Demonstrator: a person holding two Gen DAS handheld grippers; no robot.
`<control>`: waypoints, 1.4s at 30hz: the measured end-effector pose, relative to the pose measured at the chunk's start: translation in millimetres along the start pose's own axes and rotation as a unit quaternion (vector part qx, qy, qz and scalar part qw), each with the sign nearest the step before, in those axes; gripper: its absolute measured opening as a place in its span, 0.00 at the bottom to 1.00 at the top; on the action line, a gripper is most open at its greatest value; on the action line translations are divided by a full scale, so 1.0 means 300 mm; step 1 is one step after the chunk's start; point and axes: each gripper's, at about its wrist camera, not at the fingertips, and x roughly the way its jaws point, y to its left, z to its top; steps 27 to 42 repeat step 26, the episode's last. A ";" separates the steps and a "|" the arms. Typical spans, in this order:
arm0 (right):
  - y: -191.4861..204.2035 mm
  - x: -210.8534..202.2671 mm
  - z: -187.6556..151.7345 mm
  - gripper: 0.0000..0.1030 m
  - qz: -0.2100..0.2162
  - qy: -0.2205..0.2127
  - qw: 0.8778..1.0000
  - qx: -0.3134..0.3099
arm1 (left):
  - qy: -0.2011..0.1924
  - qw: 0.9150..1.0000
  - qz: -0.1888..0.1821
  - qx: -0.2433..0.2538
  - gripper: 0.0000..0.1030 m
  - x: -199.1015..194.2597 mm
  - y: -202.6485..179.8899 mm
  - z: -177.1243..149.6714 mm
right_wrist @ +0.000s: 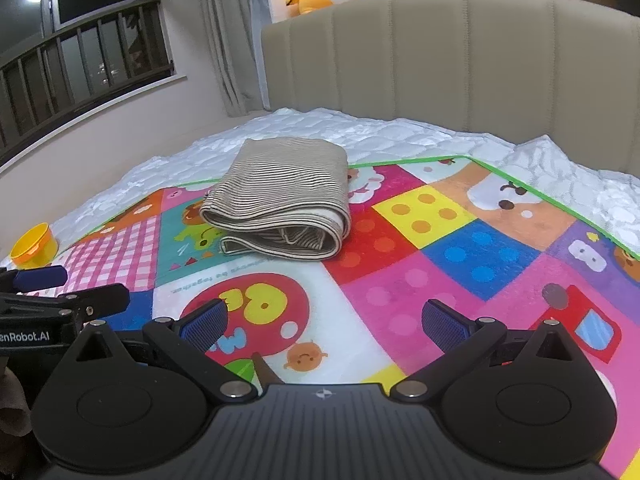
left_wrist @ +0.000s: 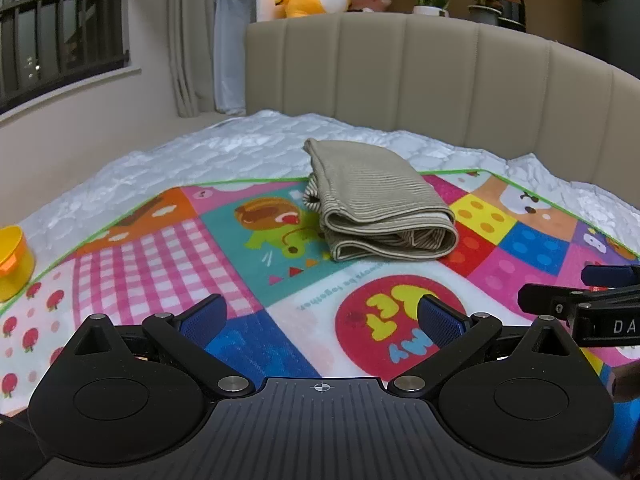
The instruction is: Fold clothes
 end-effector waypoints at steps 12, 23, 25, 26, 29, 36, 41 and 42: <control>0.041 -0.007 0.019 1.00 0.008 0.001 0.999 -0.038 | 0.000 1.000 -0.001 0.003 1.00 0.003 -0.001 0.001; 0.065 0.017 0.030 1.00 0.036 0.020 0.995 -0.091 | -0.001 1.000 -0.007 -0.006 1.00 0.004 0.012 0.001; 0.084 0.030 0.020 1.00 0.058 0.031 0.988 -0.140 | -0.007 1.000 -0.007 -0.006 1.00 0.000 0.014 0.001; 0.093 0.037 0.015 1.00 0.068 0.036 0.983 -0.165 | -0.009 1.000 -0.007 -0.006 1.00 -0.001 0.015 0.002; 0.093 0.037 0.015 1.00 0.068 0.036 0.983 -0.165 | -0.009 1.000 -0.007 -0.006 1.00 -0.001 0.015 0.002; 0.093 0.037 0.015 1.00 0.068 0.036 0.983 -0.165 | -0.009 1.000 -0.007 -0.006 1.00 -0.001 0.015 0.002; 0.093 0.037 0.015 1.00 0.068 0.036 0.983 -0.165 | -0.009 1.000 -0.007 -0.006 1.00 -0.001 0.015 0.002; 0.093 0.037 0.015 1.00 0.068 0.036 0.983 -0.165 | -0.009 1.000 -0.007 -0.006 1.00 -0.001 0.015 0.002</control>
